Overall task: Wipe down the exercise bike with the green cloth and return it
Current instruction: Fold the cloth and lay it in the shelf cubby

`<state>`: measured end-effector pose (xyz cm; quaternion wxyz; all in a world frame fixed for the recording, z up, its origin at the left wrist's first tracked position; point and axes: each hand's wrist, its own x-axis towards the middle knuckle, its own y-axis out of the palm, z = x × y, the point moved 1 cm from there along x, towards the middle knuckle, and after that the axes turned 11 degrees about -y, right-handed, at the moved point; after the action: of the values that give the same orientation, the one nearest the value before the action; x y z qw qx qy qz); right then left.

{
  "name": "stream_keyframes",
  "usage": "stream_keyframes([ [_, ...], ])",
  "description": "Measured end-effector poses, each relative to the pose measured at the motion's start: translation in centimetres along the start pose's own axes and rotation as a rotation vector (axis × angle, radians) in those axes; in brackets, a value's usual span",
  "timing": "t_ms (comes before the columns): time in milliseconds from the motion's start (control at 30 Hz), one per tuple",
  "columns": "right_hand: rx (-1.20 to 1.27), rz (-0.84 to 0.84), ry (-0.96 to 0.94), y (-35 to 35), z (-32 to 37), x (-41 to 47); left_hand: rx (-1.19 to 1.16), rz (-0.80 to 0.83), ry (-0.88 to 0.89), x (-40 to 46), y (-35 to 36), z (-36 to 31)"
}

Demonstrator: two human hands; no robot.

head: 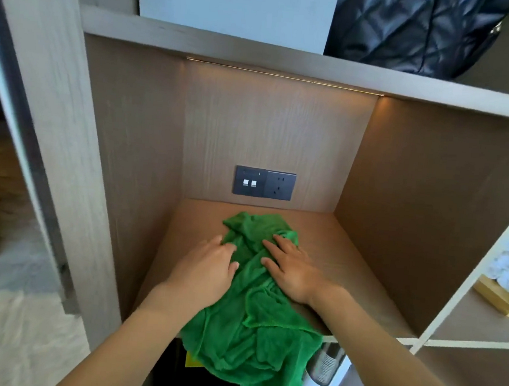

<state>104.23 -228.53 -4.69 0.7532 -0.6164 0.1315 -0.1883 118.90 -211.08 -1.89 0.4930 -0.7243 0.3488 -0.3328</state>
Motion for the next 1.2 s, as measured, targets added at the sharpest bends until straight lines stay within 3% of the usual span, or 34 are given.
stream_keyframes([
  [100,0.047,0.078,-0.092,-1.1,-1.4,-1.2,0.015,0.186,-0.007,3.0,1.8,-0.6],
  [167,0.049,0.08,-0.102,-1.5,-2.9,-2.6,0.037,0.217,-0.043,3.8,3.1,-0.2],
  [433,0.106,0.028,-0.101,-2.2,-7.3,-7.6,0.103,0.138,-0.231,2.6,3.7,0.7],
  [733,0.155,-0.213,-0.147,-1.9,-7.2,-8.5,0.142,-0.006,-0.478,-0.5,3.8,-0.2],
  [833,0.125,-0.312,-0.116,-2.0,-6.9,-8.5,0.173,-0.03,-0.486,-1.6,3.5,-0.9],
  [1000,-0.049,-0.246,-0.111,-2.4,-5.8,-8.1,0.291,0.111,-0.435,-0.8,1.2,-1.7],
  [1200,0.253,-0.109,-0.185,-3.9,-3.1,-3.1,0.066,0.017,-0.152,2.3,1.9,-3.7],
])
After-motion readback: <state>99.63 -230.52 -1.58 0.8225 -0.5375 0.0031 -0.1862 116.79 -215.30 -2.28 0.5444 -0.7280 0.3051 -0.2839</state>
